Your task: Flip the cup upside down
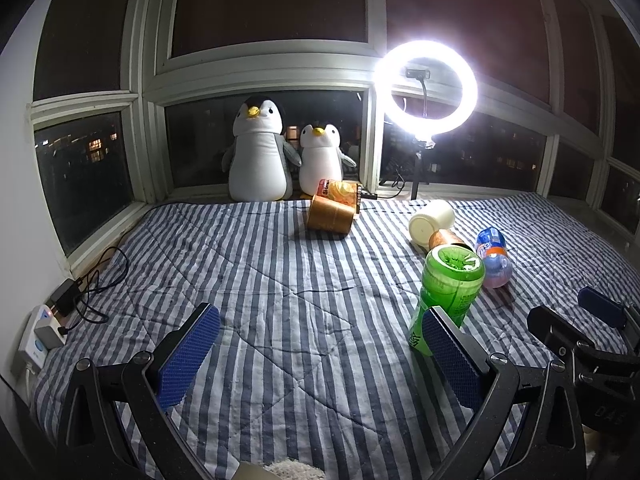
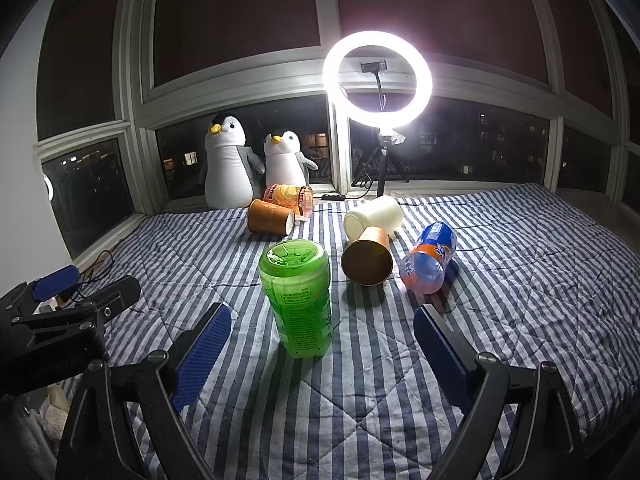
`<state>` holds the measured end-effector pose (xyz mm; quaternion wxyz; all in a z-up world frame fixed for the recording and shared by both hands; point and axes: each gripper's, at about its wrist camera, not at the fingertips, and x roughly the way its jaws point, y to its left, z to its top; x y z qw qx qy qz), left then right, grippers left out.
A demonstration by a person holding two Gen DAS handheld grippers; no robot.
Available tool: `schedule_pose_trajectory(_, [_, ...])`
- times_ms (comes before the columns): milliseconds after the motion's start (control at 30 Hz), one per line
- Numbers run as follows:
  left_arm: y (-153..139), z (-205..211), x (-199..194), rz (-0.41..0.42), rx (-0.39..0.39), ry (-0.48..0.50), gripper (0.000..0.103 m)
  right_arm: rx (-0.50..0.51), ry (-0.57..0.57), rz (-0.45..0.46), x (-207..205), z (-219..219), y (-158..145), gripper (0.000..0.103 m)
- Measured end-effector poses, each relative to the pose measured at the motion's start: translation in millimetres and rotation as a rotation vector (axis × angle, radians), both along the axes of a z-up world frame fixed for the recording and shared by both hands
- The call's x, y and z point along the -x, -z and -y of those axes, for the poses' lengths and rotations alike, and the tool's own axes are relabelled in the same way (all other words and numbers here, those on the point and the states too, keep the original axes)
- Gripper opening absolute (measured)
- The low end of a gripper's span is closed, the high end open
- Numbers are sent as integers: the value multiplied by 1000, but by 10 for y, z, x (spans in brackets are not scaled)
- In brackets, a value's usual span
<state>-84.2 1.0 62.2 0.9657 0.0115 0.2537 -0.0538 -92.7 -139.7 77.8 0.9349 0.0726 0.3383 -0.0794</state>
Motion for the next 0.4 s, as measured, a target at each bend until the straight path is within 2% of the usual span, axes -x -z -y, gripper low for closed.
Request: schedule_pose_trajectory(400, [8,28,6,10,-14,4,102,-3,-2,-10,-10,19,45,90])
